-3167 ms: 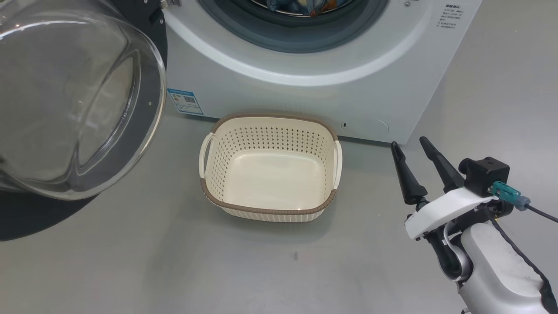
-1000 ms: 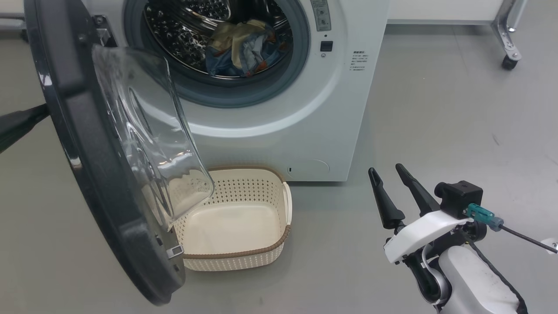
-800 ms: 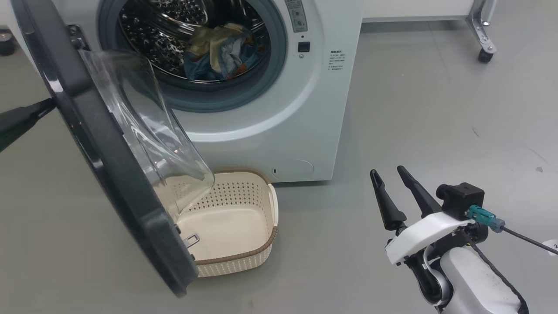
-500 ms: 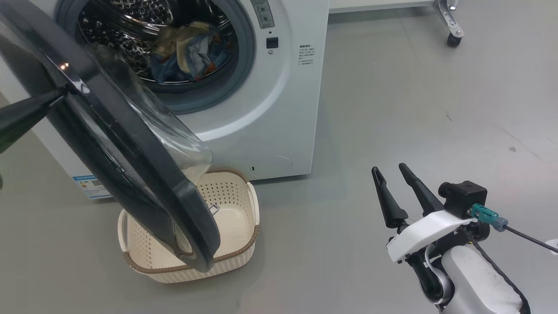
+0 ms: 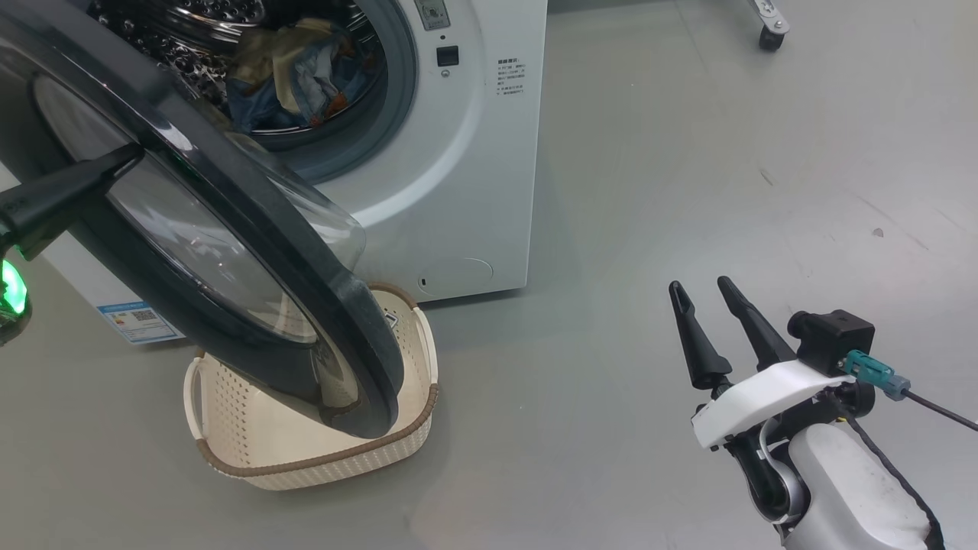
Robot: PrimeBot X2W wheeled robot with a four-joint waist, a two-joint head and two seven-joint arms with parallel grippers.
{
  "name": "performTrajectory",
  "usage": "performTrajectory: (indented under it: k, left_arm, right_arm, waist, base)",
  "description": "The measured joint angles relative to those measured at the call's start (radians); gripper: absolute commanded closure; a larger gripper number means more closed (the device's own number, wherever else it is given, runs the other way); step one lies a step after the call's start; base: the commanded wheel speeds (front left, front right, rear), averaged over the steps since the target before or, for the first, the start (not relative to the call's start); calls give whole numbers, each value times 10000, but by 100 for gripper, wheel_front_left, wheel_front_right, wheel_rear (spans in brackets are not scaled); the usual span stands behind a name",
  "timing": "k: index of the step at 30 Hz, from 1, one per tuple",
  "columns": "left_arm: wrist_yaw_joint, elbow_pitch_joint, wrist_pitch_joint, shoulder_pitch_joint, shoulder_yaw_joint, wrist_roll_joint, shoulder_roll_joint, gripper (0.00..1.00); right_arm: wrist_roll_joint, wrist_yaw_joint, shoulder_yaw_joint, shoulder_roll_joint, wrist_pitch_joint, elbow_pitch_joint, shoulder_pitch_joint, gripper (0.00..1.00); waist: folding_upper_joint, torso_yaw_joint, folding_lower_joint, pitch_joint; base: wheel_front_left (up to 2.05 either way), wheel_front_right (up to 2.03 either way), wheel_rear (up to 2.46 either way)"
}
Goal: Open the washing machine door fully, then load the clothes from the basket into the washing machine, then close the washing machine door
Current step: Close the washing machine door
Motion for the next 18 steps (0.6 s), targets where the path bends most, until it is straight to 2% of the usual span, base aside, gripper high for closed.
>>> performTrajectory:
  k: [13, 14, 17, 18]
  left_arm:
    - [-44, -69, -186, 41, -69, 90, -150, 100]
    - [-100, -81, -190, 52, -59, 92, -148, 95]
    - [-113, -111, -245, 189, -33, 102, -136, 39]
    - [-123, -111, -245, 262, -31, 109, -117, 4]
  right_arm:
    - [-2, 0, -198, -33, 0, -29, 10, 0]
    - [-2, 0, -203, -38, 2, -27, 15, 0]
    - [-2, 0, -249, -52, 0, -25, 28, 0]
    - [-4, 0, -247, -52, 0, -25, 29, 0]
  waist:
    - [0, 399, 0, -76]
    - [0, 436, 0, -91]
    - [0, 555, 0, -145]
    - [0, 596, 0, -165]
  base:
    - [0, 0, 0]
    - [0, 0, 0]
    - [0, 0, 0]
    - [0, 0, 0]
